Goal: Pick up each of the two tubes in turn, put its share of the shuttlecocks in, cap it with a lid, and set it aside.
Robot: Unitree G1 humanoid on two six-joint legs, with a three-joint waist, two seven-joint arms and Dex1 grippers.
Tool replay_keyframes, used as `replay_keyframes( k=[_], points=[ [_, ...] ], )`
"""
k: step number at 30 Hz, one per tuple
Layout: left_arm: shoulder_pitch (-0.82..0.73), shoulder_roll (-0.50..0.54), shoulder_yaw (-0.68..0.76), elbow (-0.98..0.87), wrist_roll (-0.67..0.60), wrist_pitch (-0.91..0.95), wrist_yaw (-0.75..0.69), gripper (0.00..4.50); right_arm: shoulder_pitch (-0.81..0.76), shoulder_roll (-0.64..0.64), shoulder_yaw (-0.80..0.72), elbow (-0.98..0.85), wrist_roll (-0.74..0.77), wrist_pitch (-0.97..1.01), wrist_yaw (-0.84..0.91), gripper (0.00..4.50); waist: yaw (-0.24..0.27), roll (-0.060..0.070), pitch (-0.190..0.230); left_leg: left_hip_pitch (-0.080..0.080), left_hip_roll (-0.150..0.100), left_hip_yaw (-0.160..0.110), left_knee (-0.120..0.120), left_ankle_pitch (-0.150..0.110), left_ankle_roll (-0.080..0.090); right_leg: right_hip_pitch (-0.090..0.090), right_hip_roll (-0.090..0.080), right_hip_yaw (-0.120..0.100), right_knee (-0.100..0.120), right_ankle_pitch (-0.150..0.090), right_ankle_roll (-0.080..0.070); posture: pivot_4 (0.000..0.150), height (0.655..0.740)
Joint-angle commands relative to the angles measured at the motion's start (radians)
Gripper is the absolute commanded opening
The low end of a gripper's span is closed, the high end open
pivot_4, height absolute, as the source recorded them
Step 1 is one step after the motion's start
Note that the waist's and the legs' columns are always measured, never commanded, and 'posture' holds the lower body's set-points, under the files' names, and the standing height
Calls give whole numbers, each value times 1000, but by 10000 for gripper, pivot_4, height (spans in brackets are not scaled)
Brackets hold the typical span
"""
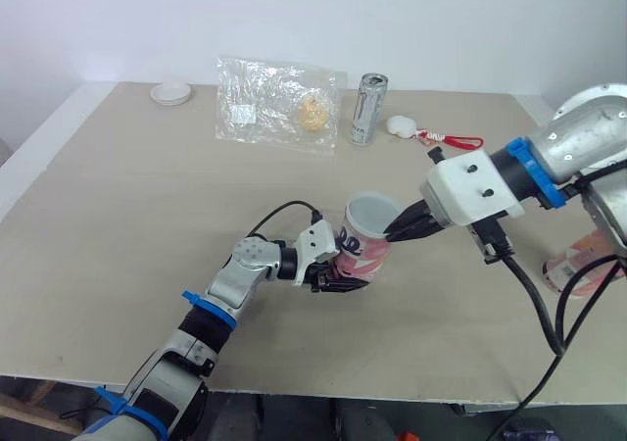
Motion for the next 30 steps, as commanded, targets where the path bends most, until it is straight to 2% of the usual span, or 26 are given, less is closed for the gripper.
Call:
replay_keyframes(
  k=[1,9,10,11,12,13,18,21,29,30],
  points=[
    [12,6,-3,13,18,20,7,28802,-7,-22,-6,4,-10,-16,40,718,0,0,0,0,0,0,0,0,0,0,0,0,0,0,0,1500,7400],
    [9,5,-2,16,16,21,7,28802,3,-29,0,-12,17,30,40,718,0,0,0,0,0,0,0,0,0,0,0,0,0,0,0,1500,7400],
    [9,5,-2,17,16,21,7,28802,3,-29,-1,-12,19,31,40,7552,0,0,0,0,0,0,0,0,0,0,0,0,0,0,0,1500,7400],
    [8,5,-1,18,17,21,7,28802,3,-20,-8,-10,17,28,40,10118,0,0,0,0,0,0,0,0,0,0,0,0,0,0,0,1500,7400],
    [9,5,-1,18,17,22,8,28802,4,-20,-14,-11,24,31,40,15642,0,0,0,0,0,0,0,0,0,0,0,0,0,0,0,1500,7400],
    [10,6,-2,16,16,23,8,28802,5,-14,-26,-12,31,38,40,19249,0,0,0,0,0,0,0,0,0,0,0,0,0,0,0,1500,7400],
    [9,7,-1,19,17,23,8,28802,3,-18,-61,-23,92,115,37,19249,0,0,0,0,0,0,0,0,0,0,0,0,0,0,0,1500,7400],
    [7,8,1,21,17,21,8,28802,-15,-5,-124,3,181,231,-5,19249,0,0,0,0,0,0,0,0,0,0,0,0,0,0,0,1500,7400],
    [9,9,4,11,14,26,10,28802,23,164,-350,41,400,543,-319,19249,0,0,0,1,0,-1,1,0,0,1,1,0,0,1,-1,1500,7400],
    [9,10,4,11,15,25,10,28802,48,188,-354,27,388,543,-366,16995,0,-1,-1,1,0,-1,1,0,0,1,1,0,0,1,-1,1500,7400]
  ],
)
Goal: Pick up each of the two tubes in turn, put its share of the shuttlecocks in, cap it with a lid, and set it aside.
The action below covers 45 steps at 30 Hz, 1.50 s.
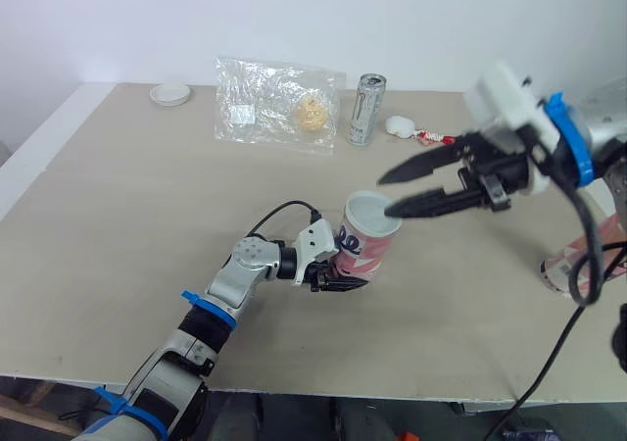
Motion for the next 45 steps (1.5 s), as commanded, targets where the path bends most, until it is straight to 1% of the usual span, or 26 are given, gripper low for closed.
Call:
replay_keyframes(
  k=[1,2,3,4,5,9,16,22,45],
  points=[
    [9,10,0,10,18,16,7,28802,68,58,-59,-55,17,42,-159,13845,0,-1,-1,0,0,0,0,0,0,0,0,0,0,0,0,1500,7400],
    [9,11,0,10,18,16,6,28802,91,70,-54,-68,2,33,-184,11019,0,-1,-1,0,0,0,0,0,0,0,1,0,0,0,0,1500,7400],
    [9,12,-1,10,18,15,6,28802,112,75,-45,-81,-13,21,-201,7226,0,-1,-1,0,0,-1,0,0,0,0,1,0,0,0,0,1500,7400],
    [8,12,0,10,18,16,6,28802,134,80,-36,-93,-24,12,-213,2049,0,-1,-1,0,0,0,0,0,0,0,1,0,0,0,1,1500,7400],
    [8,12,0,9,18,16,6,28802,149,81,-26,-101,-38,-2,-221,600,0,-1,-1,0,0,0,0,0,0,0,1,0,0,1,2,1500,7400],
    [5,12,2,8,17,17,7,28802,189,74,19,-108,-91,-59,-221,600,0,-1,-1,0,0,0,0,0,0,0,1,0,0,1,3,1500,7400],
    [10,15,2,0,16,18,8,28802,206,61,46,-100,-116,-90,-196,600,0,-1,-1,0,1,0,0,0,0,0,1,0,0,1,1,1500,7400],
    [11,17,1,-1,18,20,10,28802,229,40,100,-95,-180,-149,-159,600,0,-1,-1,0,1,0,0,0,0,0,2,0,0,0,1,1500,7400],
    [1,16,6,15,18,20,19,28802,221,41,215,-45,-344,-309,-54,600,-1,-1,-2,4,2,0,0,0,0,2,2,1,0,0,0,1500,7400]
  ],
)
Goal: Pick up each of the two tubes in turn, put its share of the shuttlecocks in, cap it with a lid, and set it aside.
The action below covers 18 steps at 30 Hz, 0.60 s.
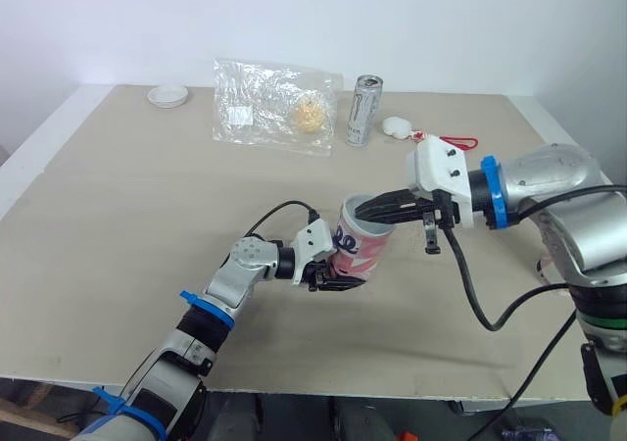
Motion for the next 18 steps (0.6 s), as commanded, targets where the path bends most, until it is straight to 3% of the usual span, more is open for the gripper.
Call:
replay_keyframes(
  k=[1,18],
  points=[
    [2,7,5,13,18,13,13,28802,16,-10,63,13,-42,-13,42,600,0,0,-1,0,0,0,0,0,0,0,0,0,0,0,0,1500,7400],
    [-6,3,9,25,18,12,21,28802,12,17,117,29,-118,-79,101,600,0,0,-3,1,0,0,0,0,0,1,0,0,0,0,0,1500,7400]
  ],
)
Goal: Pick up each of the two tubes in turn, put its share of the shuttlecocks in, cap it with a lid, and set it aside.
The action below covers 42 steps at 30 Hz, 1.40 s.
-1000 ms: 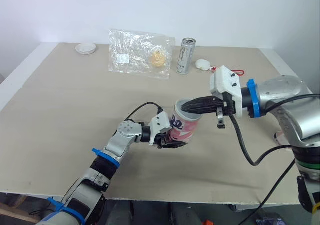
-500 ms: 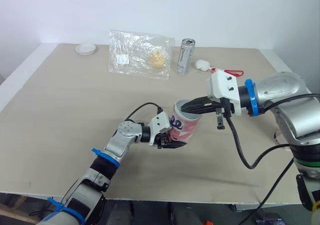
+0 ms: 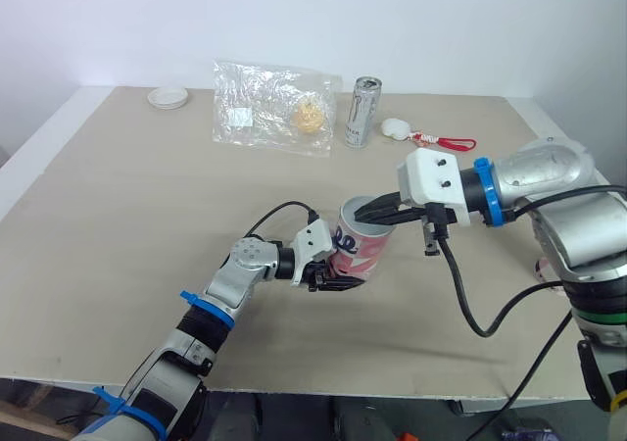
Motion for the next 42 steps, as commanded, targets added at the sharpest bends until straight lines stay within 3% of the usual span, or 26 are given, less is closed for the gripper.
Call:
replay_keyframes(
  k=[1,7,17,21,25,29,30,34,35,36,42],
  points=[
    [-6,3,9,18,17,13,17,28802,30,8,87,11,-28,17,48,600,0,0,0,0,0,0,0,0,0,0,0,0,0,0,0,1500,7400],
    [-5,4,13,14,13,14,16,28802,25,28,46,22,35,94,51,600,0,0,-1,0,0,0,0,0,0,0,0,0,0,0,0,1500,7400],
    [-4,12,19,10,8,9,11,28802,-4,44,-311,45,344,370,-77,600,1,-1,1,-3,0,0,0,0,0,-2,0,0,0,0,-1,1500,7400],
    [-4,19,24,10,4,5,9,28802,102,70,-505,25,408,382,-214,600,1,-2,1,-4,0,-1,0,0,0,-2,0,0,0,0,-1,1500,7400],
    [-3,26,26,9,2,2,3,28802,280,86,-589,-32,392,318,-290,600,-1,-2,1,-3,0,0,-1,0,0,-2,0,1,0,0,0,1500,7400],
    [-4,37,27,6,-5,-4,-15,28802,516,148,-612,-111,357,209,-332,13193,-1,-2,1,-3,0,0,-1,0,0,-3,2,2,0,0,0,1500,7400],
    [-4,38,28,6,-6,-3,-17,28802,548,154,-606,-122,348,186,-336,19393,-1,-2,1,-3,0,0,-1,0,0,-2,2,2,0,0,0,1500,7400],
    [-7,37,41,11,-15,-30,-27,44129,673,191,-551,-138,302,90,-345,37568,-3,-1,2,-3,0,1,-1,0,0,-3,2,3,0,0,1,1500,7400],
    [-7,38,45,12,-19,-36,-31,45000,696,196,-535,-141,293,68,-341,41973,-3,-2,2,-3,0,1,-1,0,0,-3,2,4,0,0,1,1500,7400],
    [-8,39,47,13,-22,-39,-34,45000,711,199,-524,-142,289,51,-340,44374,-3,-2,2,-3,0,1,-1,0,0,-3,2,3,0,0,1,1500,7400],
    [1,46,60,-5,-35,-65,-66,45000,760,192,-468,-126,275,-17,-309,44374,-1,-2,2,-4,-1,1,-1,0,0,-3,1,4,0,-1,1,1500,7400]
  ],
)
